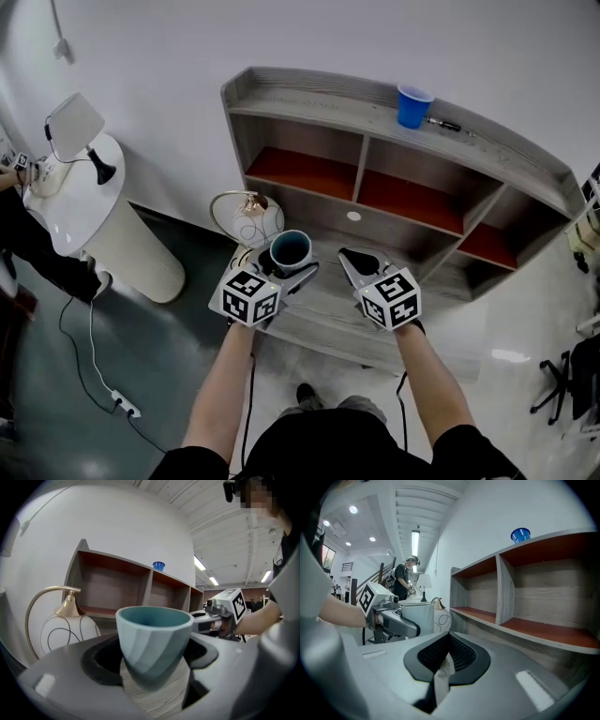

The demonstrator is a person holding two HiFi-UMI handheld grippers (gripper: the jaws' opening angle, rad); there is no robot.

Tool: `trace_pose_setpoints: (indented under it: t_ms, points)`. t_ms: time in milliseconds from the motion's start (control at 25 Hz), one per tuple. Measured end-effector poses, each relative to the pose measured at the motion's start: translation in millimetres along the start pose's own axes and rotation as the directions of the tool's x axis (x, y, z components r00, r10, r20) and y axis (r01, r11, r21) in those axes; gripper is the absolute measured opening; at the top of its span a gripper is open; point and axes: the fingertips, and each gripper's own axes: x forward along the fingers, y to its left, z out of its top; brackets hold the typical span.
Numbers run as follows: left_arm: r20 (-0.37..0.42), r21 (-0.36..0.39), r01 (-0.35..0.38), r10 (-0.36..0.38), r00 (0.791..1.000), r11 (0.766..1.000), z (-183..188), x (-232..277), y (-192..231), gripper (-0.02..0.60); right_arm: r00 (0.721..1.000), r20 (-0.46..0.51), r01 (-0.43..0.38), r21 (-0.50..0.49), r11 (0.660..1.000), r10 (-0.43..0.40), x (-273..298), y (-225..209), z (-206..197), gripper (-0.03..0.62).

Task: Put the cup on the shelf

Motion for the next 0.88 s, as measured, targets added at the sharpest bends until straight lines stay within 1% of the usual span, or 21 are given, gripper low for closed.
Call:
trace_pose_setpoints:
  t_ms: [240,560,880]
  points:
    - [0.004,-0.008,0.004,-0.004,1.000,1.000,1.2,12.2,5.5,0.368,1.000,-0.011,-0.005,-0.009,1.000,0.005,8.3,-11.4,1.3,0.011]
    - [0.019,-0.005,-0.048,0.048,0.999,0.999,12.3,22.7,5.1,0.368,0.998,0.002,-0.059,-0.041,0.997,0.059,6.7,-20.9,8.6,0.011]
    - [0.027,0.000,-0.069,0.069,0.997,0.998,20.1,27.6,-1.1,0.368,0.996,0.020,-0.083,-0.047,0.995,0.084,1.2,-28.0,13.7,0.011]
